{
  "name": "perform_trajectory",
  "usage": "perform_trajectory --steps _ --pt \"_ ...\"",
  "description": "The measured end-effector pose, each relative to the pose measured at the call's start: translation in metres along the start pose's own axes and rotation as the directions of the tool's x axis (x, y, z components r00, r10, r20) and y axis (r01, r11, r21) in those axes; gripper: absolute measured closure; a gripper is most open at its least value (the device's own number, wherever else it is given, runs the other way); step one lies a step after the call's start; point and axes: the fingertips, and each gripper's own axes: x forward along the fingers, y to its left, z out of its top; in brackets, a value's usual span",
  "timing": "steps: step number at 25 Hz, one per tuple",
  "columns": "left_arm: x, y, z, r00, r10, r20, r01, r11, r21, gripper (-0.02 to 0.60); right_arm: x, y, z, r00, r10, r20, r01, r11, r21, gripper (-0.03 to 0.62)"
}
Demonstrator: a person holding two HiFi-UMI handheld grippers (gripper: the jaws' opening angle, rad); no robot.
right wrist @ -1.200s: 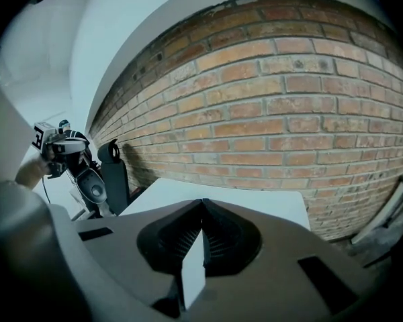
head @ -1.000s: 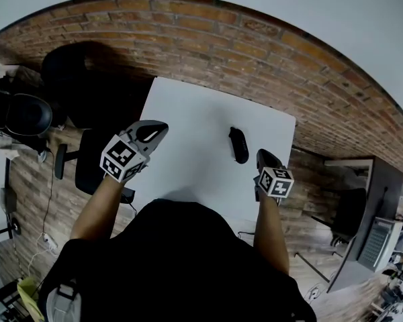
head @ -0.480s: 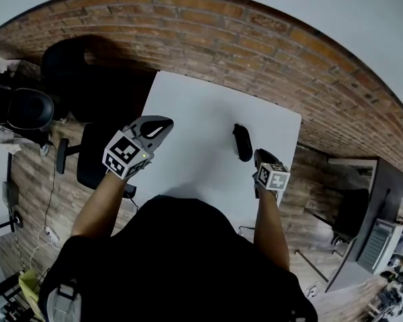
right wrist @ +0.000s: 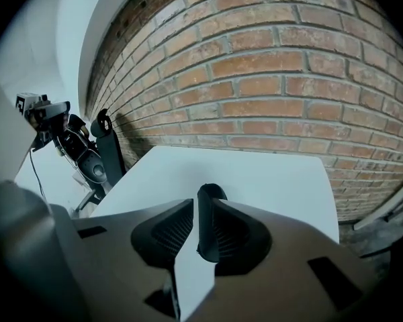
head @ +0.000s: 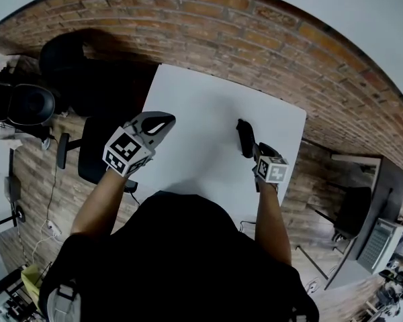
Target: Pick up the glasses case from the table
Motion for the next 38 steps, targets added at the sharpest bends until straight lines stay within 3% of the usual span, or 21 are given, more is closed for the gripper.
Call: perform_trajectory --steps 15,21,38 --pt "0.002 0.011 -0.012 1.0 0.009 -0.02 -0.009 1.0 -0.015 0.569 0.035 0.002 -0.011 0.996 0.02 -0.085 -0.024 0.999 -0.047 0.359" --pt "0.001 0.016 -0.015 0.999 0.026 -0.027 -0.026 1.0 -0.009 0.569 0.046 0.0 -0.008 0.997 0.008 -0.072 -0.012 0.998 -0.063 0.26" --pt "0.009 0.024 -0.028 0.998 0.027 -0.052 -0.028 0.999 -0.023 0.569 0.086 -0.008 -0.028 0.989 0.007 -0.15 -0.019 0.997 -0.078 0.192"
